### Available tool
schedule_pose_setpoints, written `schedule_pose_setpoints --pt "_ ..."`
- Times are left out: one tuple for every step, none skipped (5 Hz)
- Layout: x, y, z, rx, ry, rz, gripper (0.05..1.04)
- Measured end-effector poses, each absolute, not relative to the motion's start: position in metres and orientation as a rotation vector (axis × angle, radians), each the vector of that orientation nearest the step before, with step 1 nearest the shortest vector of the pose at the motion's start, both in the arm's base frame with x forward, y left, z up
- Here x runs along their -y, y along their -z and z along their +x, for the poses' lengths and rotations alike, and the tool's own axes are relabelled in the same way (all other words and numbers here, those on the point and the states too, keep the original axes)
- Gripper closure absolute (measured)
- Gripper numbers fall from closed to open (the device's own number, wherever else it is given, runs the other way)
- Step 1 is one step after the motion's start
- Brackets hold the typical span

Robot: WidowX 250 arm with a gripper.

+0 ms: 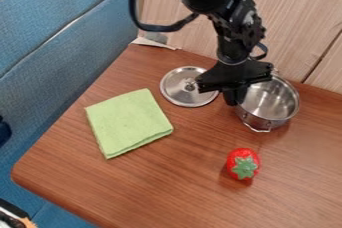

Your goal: Take the silver pot and put it on the green cloth

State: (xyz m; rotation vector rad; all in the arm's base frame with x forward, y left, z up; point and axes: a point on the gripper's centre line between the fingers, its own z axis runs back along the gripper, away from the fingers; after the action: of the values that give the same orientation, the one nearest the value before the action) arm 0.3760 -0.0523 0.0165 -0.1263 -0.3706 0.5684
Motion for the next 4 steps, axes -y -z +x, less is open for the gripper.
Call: schedule_pose_setpoints --pt "0.043 -0.038 0.368 0.419 -0.552 -0.160 1.022" --pt "0.020 -0.062 0.344 0.455 -0.563 -0.169 1.022" --pt "-0.013 -0.071 0.312 0.457 -0.620 -0.156 1.022" --pt "-0.047 -0.070 0.278 0.459 -0.679 -0.145 1.022"
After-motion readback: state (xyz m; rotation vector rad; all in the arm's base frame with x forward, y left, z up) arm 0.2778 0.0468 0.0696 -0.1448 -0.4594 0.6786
